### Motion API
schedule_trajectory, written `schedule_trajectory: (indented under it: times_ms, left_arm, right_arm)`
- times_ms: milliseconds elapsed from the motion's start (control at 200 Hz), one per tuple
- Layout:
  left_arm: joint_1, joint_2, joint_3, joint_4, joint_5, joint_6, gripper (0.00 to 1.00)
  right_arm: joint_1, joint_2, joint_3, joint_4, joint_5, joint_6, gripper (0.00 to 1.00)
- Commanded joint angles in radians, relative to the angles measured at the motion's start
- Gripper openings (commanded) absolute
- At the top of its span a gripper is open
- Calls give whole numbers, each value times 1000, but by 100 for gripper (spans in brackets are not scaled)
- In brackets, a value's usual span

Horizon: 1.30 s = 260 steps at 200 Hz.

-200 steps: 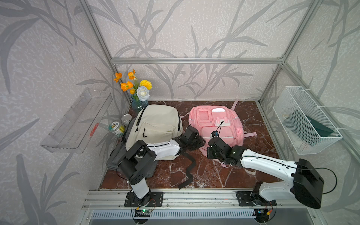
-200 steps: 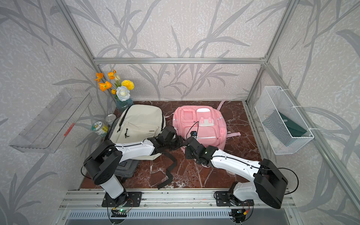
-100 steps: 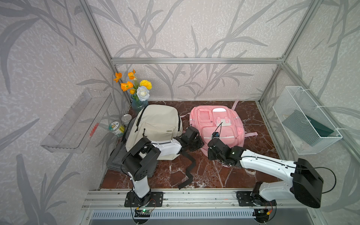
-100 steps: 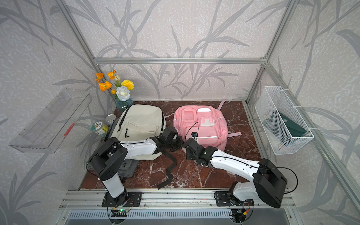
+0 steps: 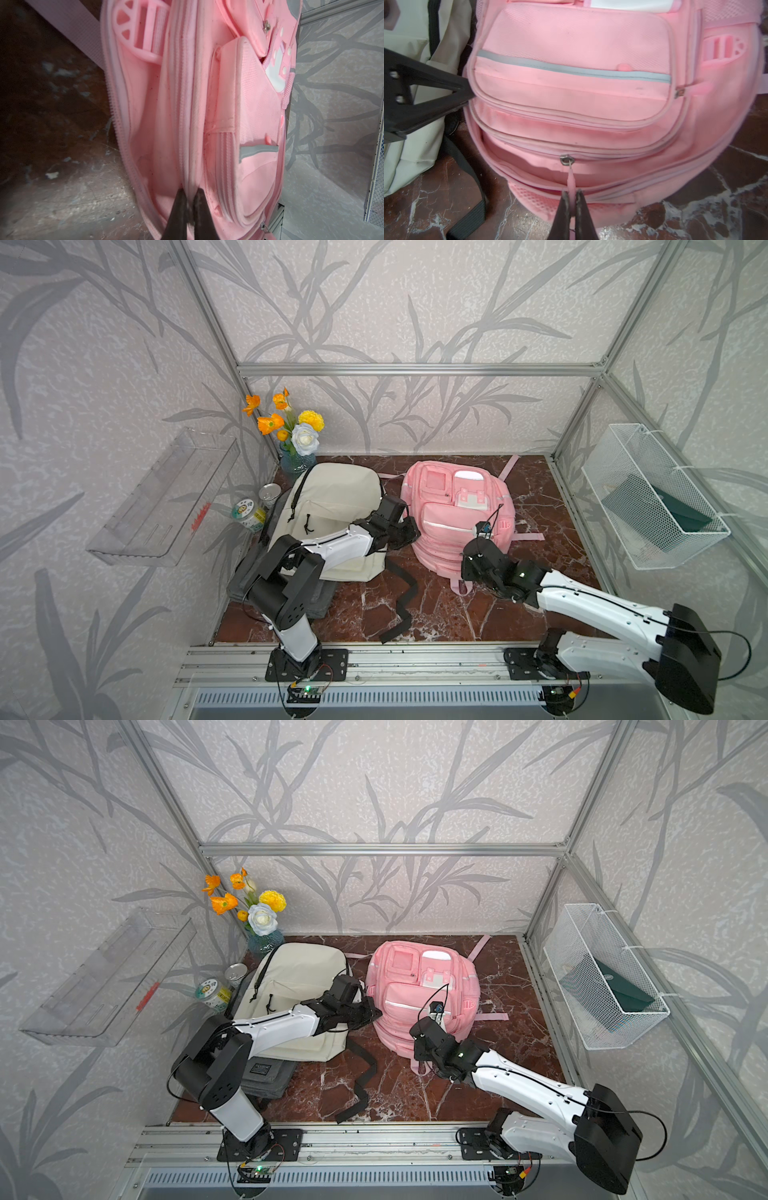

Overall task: Zip up the backpack
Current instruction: Zip the zipper on the backpack.

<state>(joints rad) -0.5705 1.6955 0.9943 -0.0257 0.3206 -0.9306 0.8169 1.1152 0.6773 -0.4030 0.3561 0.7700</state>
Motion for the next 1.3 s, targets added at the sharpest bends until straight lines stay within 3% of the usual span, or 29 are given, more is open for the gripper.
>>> schedule_trajectory:
  times_ms: [0,255,385,495,580,690,810,935,1095,1294]
  left_arm:
    - [54,-21,39,-11,-97,47,1]
    - [75,113,214,-70,-61,93,0]
    - [72,168,277,-56,-56,86,3]
    - [70,159,281,-52,-63,76,13]
    - [69,112,274,-99,-78,70,33]
    - [59,2,221,-160,-96,60,47]
    - [19,-119,73,-101,-81,-14,49]
    - [-49,-118,-11,3,-20,-91,51]
    - [-127,-50,-6,85,7,-132,51]
    - [-154,-43,-4,12,-20,-125,51]
  right_arm:
    - [-53,-51,-21,-114,48,-23,0]
    - [-95,-91,-26,-103,-14,-57,0]
    - [-32,-55,17,-99,-12,-40,0]
    - [13,2,49,-67,-25,-28,0]
    - [19,45,43,-5,-69,-12,0]
    - [34,91,67,29,-65,-27,0]
    - [41,123,98,67,-74,-44,0]
    - [66,144,131,86,-61,-56,0]
    - [102,156,156,92,-45,-53,0]
    - [113,140,157,81,-23,-54,0]
